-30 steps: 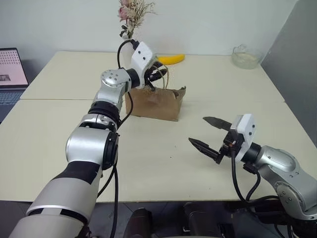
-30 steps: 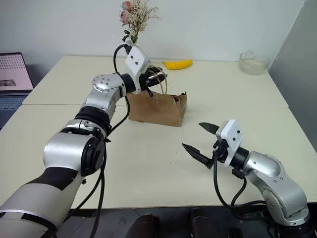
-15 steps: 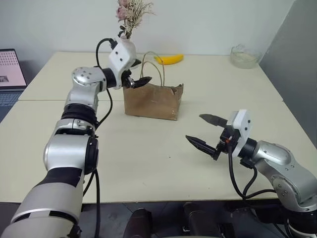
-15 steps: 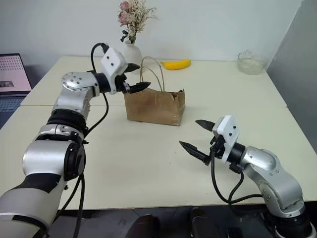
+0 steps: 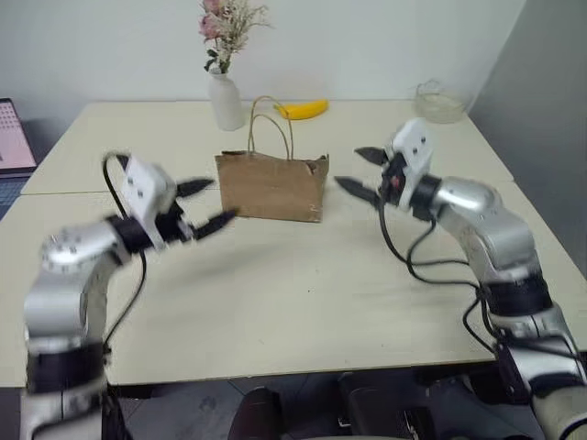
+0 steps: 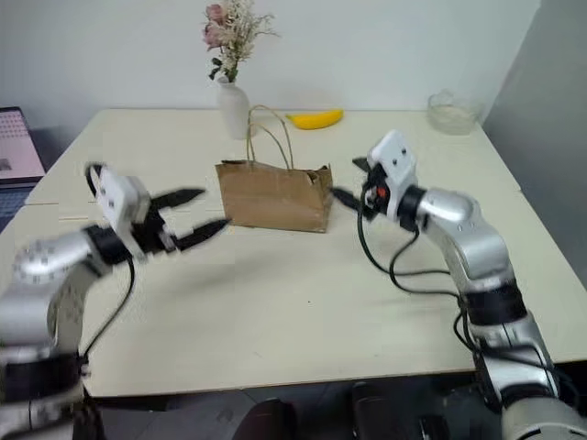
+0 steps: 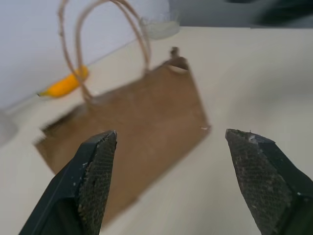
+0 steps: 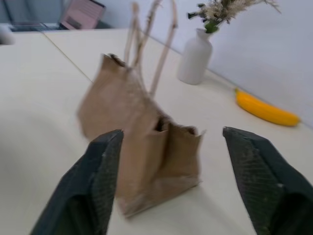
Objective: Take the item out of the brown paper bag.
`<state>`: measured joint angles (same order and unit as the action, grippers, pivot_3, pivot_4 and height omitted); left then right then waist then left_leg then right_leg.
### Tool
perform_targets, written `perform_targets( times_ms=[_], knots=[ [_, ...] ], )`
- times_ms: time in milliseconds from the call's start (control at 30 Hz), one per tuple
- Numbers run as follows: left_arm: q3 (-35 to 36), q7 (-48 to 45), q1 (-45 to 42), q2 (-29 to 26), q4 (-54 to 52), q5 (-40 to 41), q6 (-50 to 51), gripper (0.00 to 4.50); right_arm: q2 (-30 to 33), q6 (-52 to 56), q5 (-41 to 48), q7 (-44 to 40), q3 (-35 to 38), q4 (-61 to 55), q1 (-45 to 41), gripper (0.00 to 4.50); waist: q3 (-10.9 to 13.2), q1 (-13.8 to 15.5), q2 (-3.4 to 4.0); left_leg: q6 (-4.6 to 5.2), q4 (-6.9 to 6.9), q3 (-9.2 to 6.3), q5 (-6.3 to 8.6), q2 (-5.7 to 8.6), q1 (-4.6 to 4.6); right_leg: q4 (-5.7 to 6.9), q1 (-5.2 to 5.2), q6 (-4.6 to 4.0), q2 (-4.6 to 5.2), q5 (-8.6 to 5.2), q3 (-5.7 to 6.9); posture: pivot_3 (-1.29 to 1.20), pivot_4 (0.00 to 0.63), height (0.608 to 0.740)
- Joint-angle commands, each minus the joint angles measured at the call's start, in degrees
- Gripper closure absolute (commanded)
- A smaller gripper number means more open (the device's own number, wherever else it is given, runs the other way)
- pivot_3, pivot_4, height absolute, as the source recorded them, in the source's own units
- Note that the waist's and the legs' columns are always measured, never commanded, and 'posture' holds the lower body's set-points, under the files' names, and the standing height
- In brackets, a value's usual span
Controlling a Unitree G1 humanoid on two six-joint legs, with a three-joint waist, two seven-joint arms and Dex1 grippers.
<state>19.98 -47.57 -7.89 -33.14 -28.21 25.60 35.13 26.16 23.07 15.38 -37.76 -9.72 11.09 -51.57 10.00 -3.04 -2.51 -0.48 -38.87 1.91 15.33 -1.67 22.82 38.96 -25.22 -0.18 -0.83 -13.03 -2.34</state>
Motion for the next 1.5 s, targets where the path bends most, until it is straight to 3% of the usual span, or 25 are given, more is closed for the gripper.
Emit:
perform_targets(
  times_ms=[33, 200, 233, 500, 633, 767, 867, 1100, 1267, 1367, 1500],
  knots=[
    [2.9, 9.3, 6.6, 4.1, -12.6, 2.3, 2.3, 0.77, -3.3, -13.0, -8.3, -1.2, -3.2, 19.1, -11.0, 2.48, 0.0, 0.4, -0.03, 0.00, 0.00, -0.02, 0.00, 0.00, -0.04, 0.00, 0.03, -0.01, -0.02, 0.01, 0.04, 0.00, 0.150, 0.740],
    [-0.5, 15.9, 14.4, 7.5, -19.1, -1.7, -1.2, 0.77, -9.6, -26.4, -18.0, 0.8, -7.0, 48.1, -25.7, 4.33, 0.0, 1.1, -0.02, 0.00, 0.01, 0.03, 0.00, 0.06, -0.10, -0.04, 0.11, -0.08, -0.01, 0.03, -0.01, 0.00, 0.150, 0.740],
    [-1.0, 16.4, 15.1, 7.5, -19.5, -2.4, -2.1, 0.77, -10.7, -28.5, -20.5, 1.6, -8.3, 52.5, -28.0, 4.46, 0.0, 1.1, -0.02, 0.00, 0.01, 0.09, 0.00, 0.06, -0.12, -0.04, 0.10, -0.09, 0.00, 0.04, -0.06, 0.00, 0.150, 0.740],
    [-0.5, 16.3, 17.0, 4.8, -18.7, -2.1, -5.4, 0.77, -14.4, -36.6, -32.1, 2.5, -13.6, 63.2, -31.9, 4.46, 0.0, 1.1, 0.01, 0.00, 0.06, 0.06, 0.00, 0.02, -0.10, -0.04, 0.04, -0.16, -0.01, 0.00, -0.03, 0.00, 0.150, 0.740],
    [-1.6, 14.5, 20.0, 2.8, -19.2, -2.6, -7.2, 0.77, -13.7, -40.3, -31.1, -5.7, -11.8, 61.7, -30.5, 4.46, 0.0, 1.0, 0.05, 0.00, 0.08, 0.08, 0.00, 0.01, -0.10, -0.04, 0.02, -0.16, -0.02, 0.00, -0.04, 0.00, 0.150, 0.740],
    [-1.6, 10.8, 24.6, -0.2, -18.7, -3.2, -9.8, 0.77, -11.5, -43.6, -27.7, -19.1, -10.1, 54.9, -25.7, 4.46, 0.0, 1.0, 0.07, 0.00, 0.10, 0.05, 0.01, 0.00, -0.11, -0.05, 0.04, -0.17, -0.03, -0.03, 0.01, 0.00, 0.150, 0.740],
    [1.6, 5.0, 30.4, -4.2, -14.9, -4.9, -14.2, 0.77, -8.5, -41.4, -23.9, -28.2, -10.3, 40.1, -16.6, 4.46, 0.0, 1.1, 0.08, 0.00, 0.11, 0.04, 0.01, -0.01, -0.14, -0.07, 0.06, -0.18, -0.02, -0.05, 0.02, 0.00, 0.150, 0.740],
    [6.6, -0.8, 35.5, -8.0, -11.1, -4.0, -18.3, 0.77, -3.3, -28.6, -20.3, -32.3, -9.9, 10.4, 0.0, 4.46, 0.1, 1.2, 0.23, 0.00, 0.14, 0.07, 0.01, -0.04, -0.17, 0.00, 0.02, -0.05, -0.01, -0.31, 0.04, 0.00, 0.150, 0.740],
    [8.5, -1.1, 28.9, -11.1, -8.0, -2.7, -17.6, 0.60, -1.7, -16.5, -14.5, -31.0, -6.3, -3.2, 5.7, 4.49, 0.1, 1.2, 0.22, 0.01, 0.14, 0.02, 0.01, -0.05, -0.21, 0.03, 0.04, -0.05, -0.03, -0.32, 0.10, 0.00, 0.150, 0.740],
    [5.9, -3.4, 25.9, -13.1, -7.3, -4.0, -19.9, 0.00, -0.3, -8.0, -10.5, -30.3, -4.0, -11.5, 9.1, 3.84, 0.1, 1.3, 0.21, 0.00, 0.14, 0.00, 0.01, -0.04, -0.20, 0.03, 0.05, -0.04, -0.04, -0.32, 0.13, 0.00, 0.150, 0.740],
    [-1.0, -9.2, 24.9, -16.4, -4.3, -9.9, -29.5, 0.00, 3.7, 4.1, -3.6, -30.0, -1.3, -24.6, 16.6, 2.40, 0.1, 1.5, 0.20, -0.02, 0.16, 0.06, 0.04, -0.01, -0.16, -0.10, 0.07, -0.02, 0.02, -0.35, 0.09, 0.00, 0.150, 0.740]
  ],
)
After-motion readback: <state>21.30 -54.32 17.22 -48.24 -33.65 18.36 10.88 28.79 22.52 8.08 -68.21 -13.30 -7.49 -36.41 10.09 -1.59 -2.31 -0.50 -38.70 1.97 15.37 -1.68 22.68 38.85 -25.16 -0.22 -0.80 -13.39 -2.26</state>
